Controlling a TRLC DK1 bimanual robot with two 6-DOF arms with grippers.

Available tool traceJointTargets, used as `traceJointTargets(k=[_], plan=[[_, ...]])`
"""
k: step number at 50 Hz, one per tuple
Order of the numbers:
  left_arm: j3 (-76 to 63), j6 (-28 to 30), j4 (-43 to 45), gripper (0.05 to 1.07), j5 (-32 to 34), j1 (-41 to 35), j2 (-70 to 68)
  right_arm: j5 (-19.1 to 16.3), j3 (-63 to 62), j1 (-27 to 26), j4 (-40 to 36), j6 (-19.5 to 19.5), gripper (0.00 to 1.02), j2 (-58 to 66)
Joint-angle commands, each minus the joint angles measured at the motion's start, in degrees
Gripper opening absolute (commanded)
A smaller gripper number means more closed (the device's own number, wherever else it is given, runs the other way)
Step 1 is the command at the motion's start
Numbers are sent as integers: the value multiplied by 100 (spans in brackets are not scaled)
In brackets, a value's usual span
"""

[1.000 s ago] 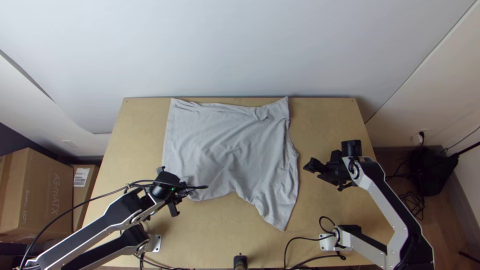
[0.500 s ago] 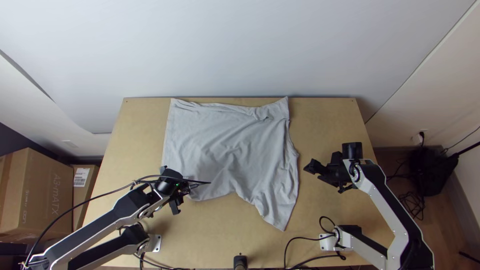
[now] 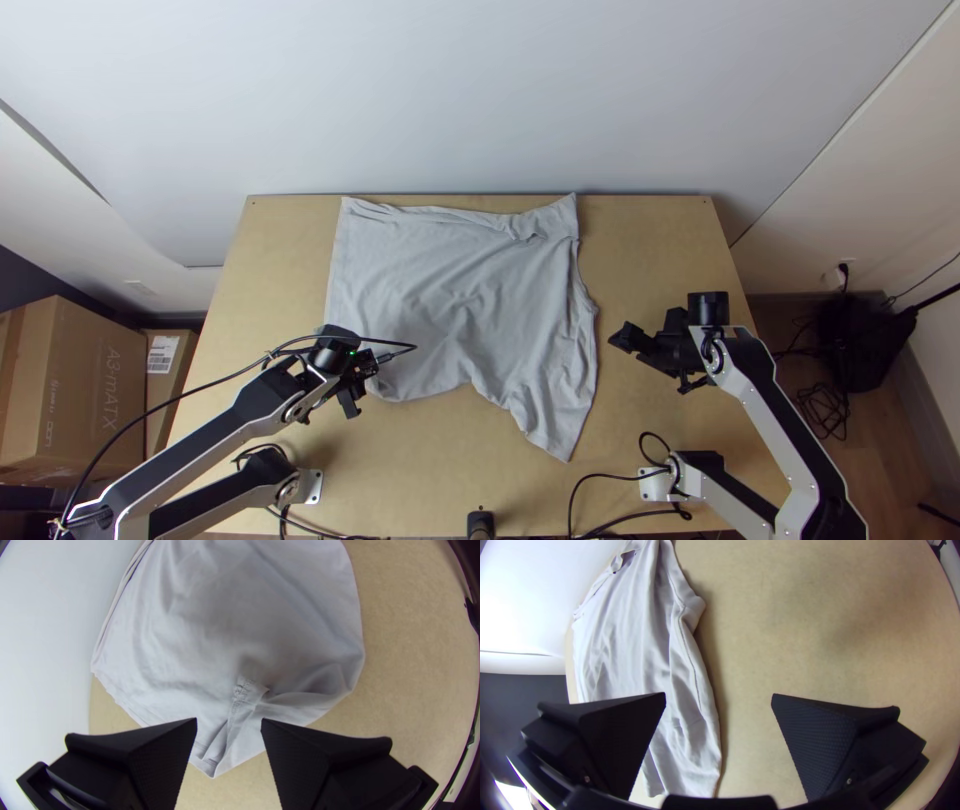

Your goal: Fold the t-shirt

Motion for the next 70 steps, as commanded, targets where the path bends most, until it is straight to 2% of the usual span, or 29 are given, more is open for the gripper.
traceJointTargets(k=[1, 52, 56, 62, 64, 67, 68, 70], plan=[[-105, 116, 75, 70, 67, 18, 102, -70, -165, -5, 6, 78, 97, -105], [-272, 116, 734, 70, 128, 141, 743, -131, -288, -295, -73, -18, 97, -316], [-263, 143, 831, 69, 137, 185, 831, -131, -288, -295, -73, -18, 94, -316], [-272, 195, 928, 49, 243, 247, 1025, -202, -315, -321, -73, -27, 92, -316], [-272, 204, 936, 38, 295, 264, 1051, -219, -315, -339, -73, -27, 92, -316], [-272, 204, 980, 10, 322, 291, 1113, -219, -315, -383, -91, -27, 92, -333], [-263, 204, 980, 7, 331, 291, 1130, -228, -315, -392, -99, -45, 92, -333], [-263, 204, 1007, 8, 331, 299, 1165, -228, -341, -409, -117, -62, 92, -351]])
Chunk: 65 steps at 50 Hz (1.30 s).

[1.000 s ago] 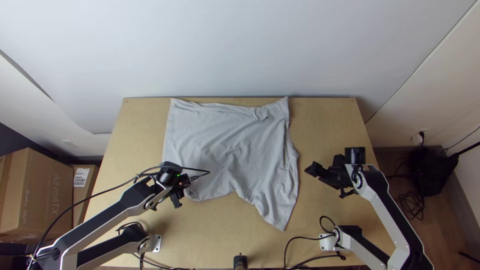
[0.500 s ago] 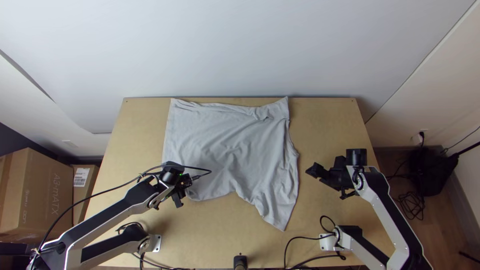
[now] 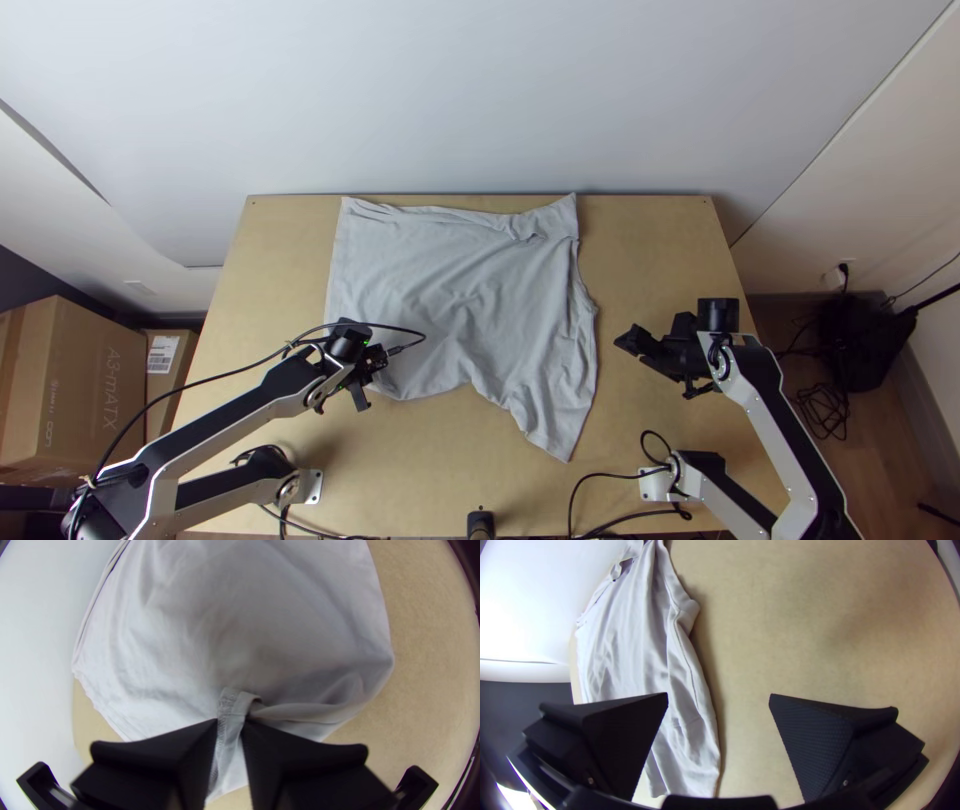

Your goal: Fold the t-shirt

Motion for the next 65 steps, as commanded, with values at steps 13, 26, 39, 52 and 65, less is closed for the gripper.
traceJointTargets(k=[13, 26, 39, 52, 65], plan=[[-14, 40, 58, 8, 60, 169, 46, -205, -298, -68, -80, -69, 92, 50], [13, 31, -21, 8, 60, 362, -183, -627, -272, 46, -80, -306, 92, 990], [13, -4, -153, 8, 60, 450, -341, -943, -166, 301, 113, -447, 80, 1904], [57, 5, -232, 8, 60, 538, -420, -943, -157, 890, 729, -227, 62, 2370], [558, -426, -540, 8, 323, 986, -420, -899, -166, 1171, 975, -166, 2, 2317]])
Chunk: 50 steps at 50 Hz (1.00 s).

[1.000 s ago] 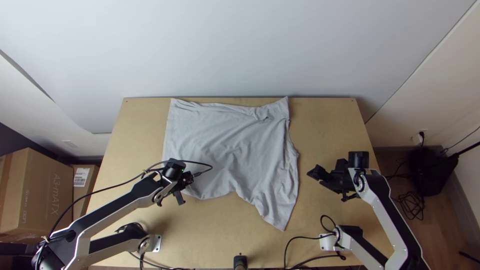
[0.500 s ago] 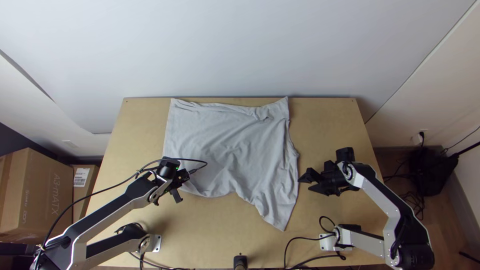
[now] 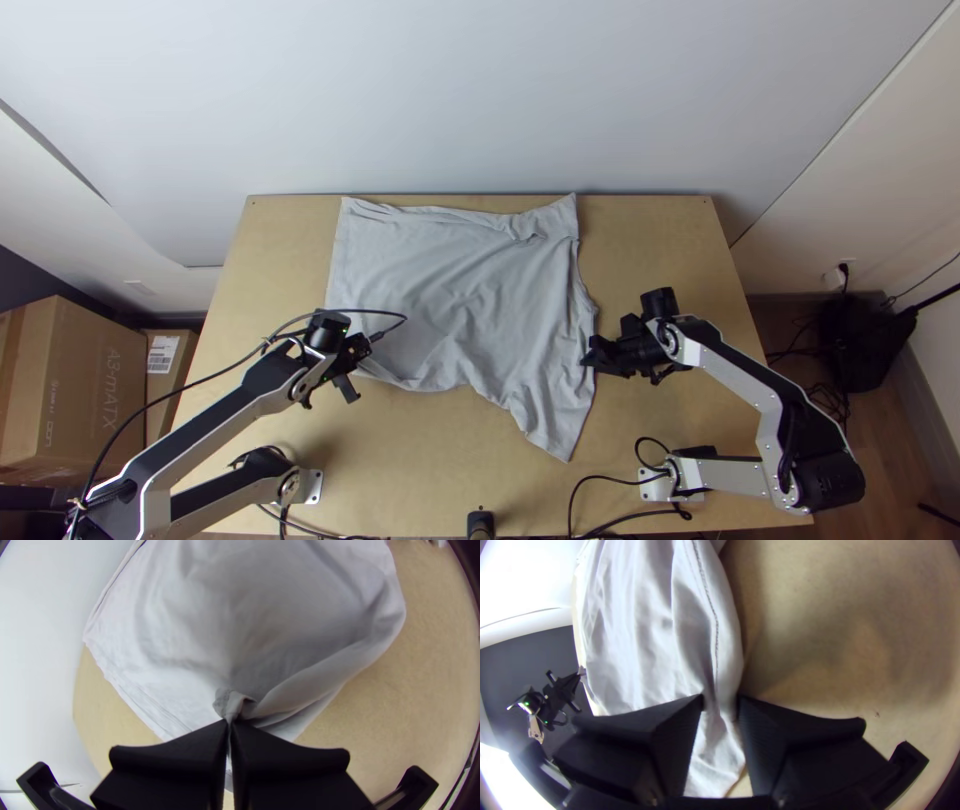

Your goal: Fold the t-shirt

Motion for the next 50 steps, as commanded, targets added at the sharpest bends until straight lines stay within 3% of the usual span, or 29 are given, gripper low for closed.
traceJointTargets(k=[1, 16, 24, 28, 33, 42, 47, 50], plan=[[492, -409, -225, 8, 251, 296, -38, 73, -184, 76, 79, 121, 2, 44], [1758, -2272, -884, 8, 1543, 1799, 244, 179, 511, -109, -343, 261, 2, -712], [2092, -3002, -1262, 8, 2616, 2757, 217, 267, 810, -478, -545, 279, 2, -835], [2382, -3318, -1588, 8, 3512, 3513, 305, 372, 915, -706, -554, 288, 2, -835], [2646, -3459, -1965, 8, 4259, 4260, 455, 530, 1117, -1049, -554, 314, 2, -808], [2901, -3521, -2185, 8, 4409, 4814, 402, 645, 1847, -1541, -756, 209, 2, -975], [3296, -3775, -2414, 8, 4409, 4796, 129, 697, 2444, -1506, -1046, -11, 2, -1169], [3569, -3986, -2458, 8, 4409, 4620, -90, 900, 2884, -1269, -1249, -143, 2, -1265]])
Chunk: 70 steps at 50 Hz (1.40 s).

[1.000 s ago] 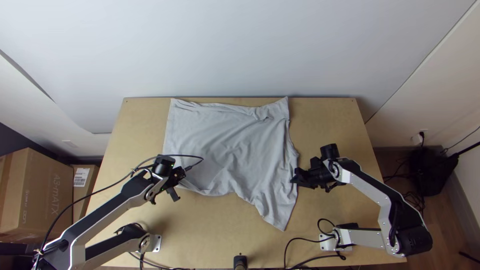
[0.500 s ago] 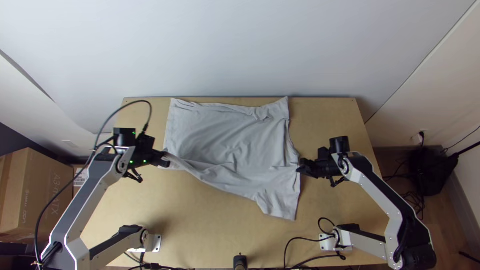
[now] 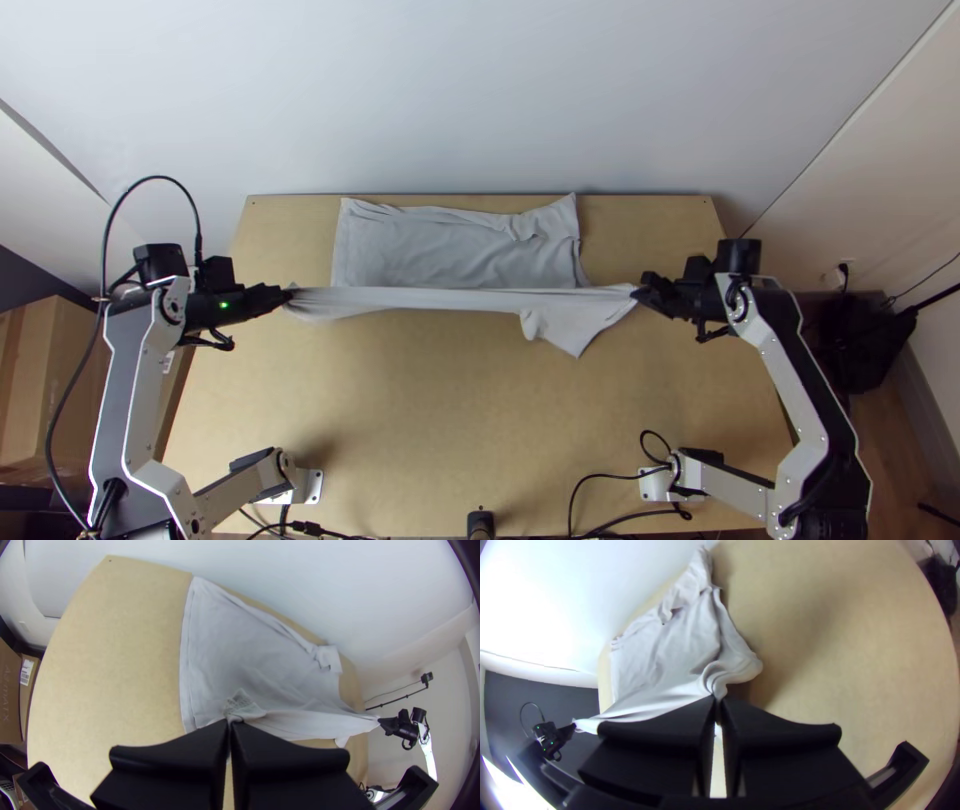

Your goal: Fold the t-shirt

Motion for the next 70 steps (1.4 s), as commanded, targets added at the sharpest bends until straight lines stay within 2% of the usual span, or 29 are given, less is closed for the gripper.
traceJointTargets(k=[1, 7, 16, 25, 28, 39, 46, 51, 57, 70], plan=[[728, -442, -10, 8, -120, -84, -524, 537, 795, 159, -208, -259, 2, -348], [1475, -925, 25, 8, -155, -251, -664, 1073, 1744, 616, -463, -452, 2, -348], [2459, -1356, 597, 8, -639, -330, -348, 1337, 3036, 783, -507, -611, 2, 74], [3206, -1347, 1054, 8, -1192, -348, 136, 1530, 4688, 783, -656, -901, 2, 997], [3479, -1329, 1203, 8, -1228, -348, 329, 1741, 5207, 801, -656, -1085, 2, 1314], [4903, -1329, 1414, 8, -1518, -365, 1322, 2040, 7369, 853, -604, -1252, 2, 2456], [6019, -1373, 1423, 8, -1773, -356, 1656, 2251, 7475, 1047, 152, -1314, 2, 2289], [6353, -1373, 1528, 8, -1816, -339, 1472, 2251, 7466, 1152, 477, -1314, 2, 1938], [6309, -1408, 1564, 8, -1852, -277, 856, 2251, 7387, 1266, 530, -1226, 2, 1243], [5729, -1400, 1590, 8, -2027, 66, -1060, 2242, 6798, 1451, 284, -602, 2, -769]])
